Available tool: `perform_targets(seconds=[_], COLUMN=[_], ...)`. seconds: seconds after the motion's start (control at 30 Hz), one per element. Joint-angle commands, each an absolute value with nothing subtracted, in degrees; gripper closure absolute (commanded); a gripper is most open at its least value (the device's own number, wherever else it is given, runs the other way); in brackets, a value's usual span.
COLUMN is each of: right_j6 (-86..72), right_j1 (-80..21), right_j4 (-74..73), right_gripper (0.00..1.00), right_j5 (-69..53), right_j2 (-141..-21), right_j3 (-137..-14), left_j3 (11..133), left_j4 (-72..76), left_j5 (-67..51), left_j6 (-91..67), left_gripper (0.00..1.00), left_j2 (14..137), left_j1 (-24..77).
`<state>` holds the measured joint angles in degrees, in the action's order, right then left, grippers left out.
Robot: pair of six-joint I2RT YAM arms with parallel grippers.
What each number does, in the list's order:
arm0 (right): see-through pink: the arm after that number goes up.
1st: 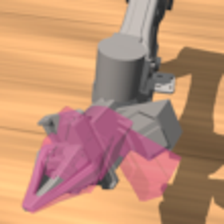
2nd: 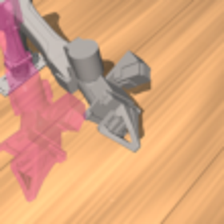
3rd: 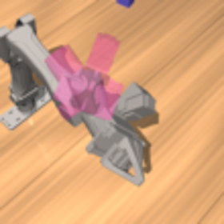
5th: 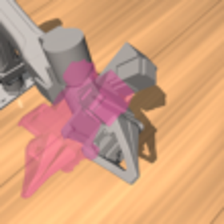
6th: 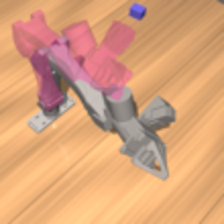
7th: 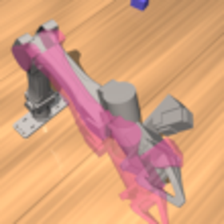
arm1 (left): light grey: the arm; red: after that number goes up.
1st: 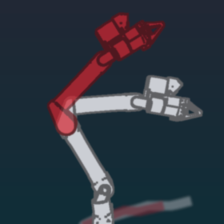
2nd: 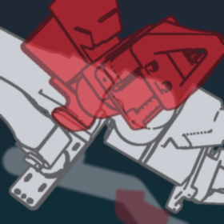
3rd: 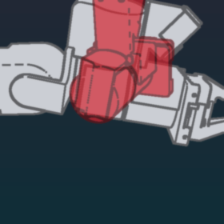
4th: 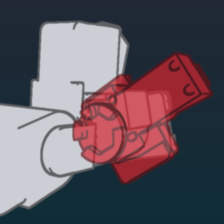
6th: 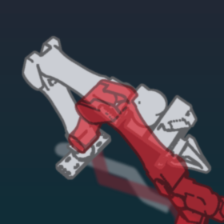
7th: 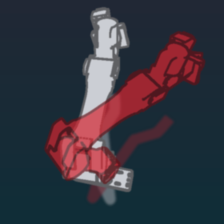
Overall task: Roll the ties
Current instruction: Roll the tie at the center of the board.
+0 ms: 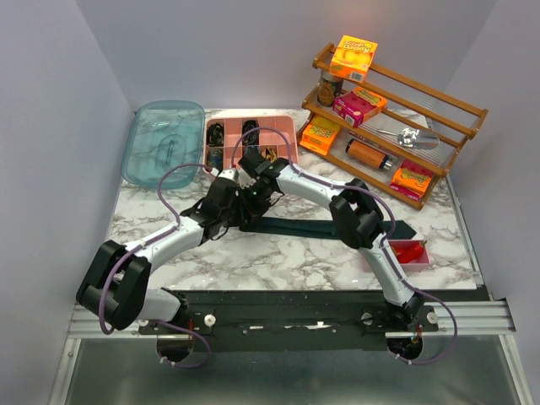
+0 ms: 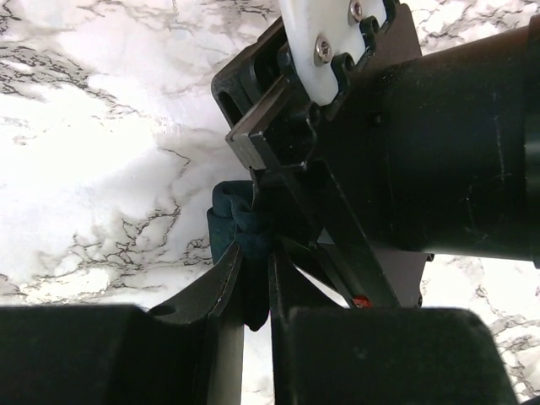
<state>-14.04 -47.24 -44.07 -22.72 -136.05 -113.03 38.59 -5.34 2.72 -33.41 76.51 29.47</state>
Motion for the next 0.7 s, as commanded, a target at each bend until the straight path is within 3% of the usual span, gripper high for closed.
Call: perform_targets(seconds=[0.0, 0.67], right_j6=[-15.1, -15.2], right_j1=[-47.7, -44.6], right_j4=[-41.1, -41.0], right_gripper=[0.99, 0.99], right_j5=[-23.5, -21.1], right_j2=[-136.7, -126.0], right_j3=[-112.0, -109.3], left_j3=[40.0, 51.5], left_j4=[-6.6, -33.9], left_j5=[5.8, 30.4], left_j6=[-33.6, -31.5], left_gripper=[1.0, 1.0], left_j2=[77.3, 78.4], left_j1=[30.8, 30.8])
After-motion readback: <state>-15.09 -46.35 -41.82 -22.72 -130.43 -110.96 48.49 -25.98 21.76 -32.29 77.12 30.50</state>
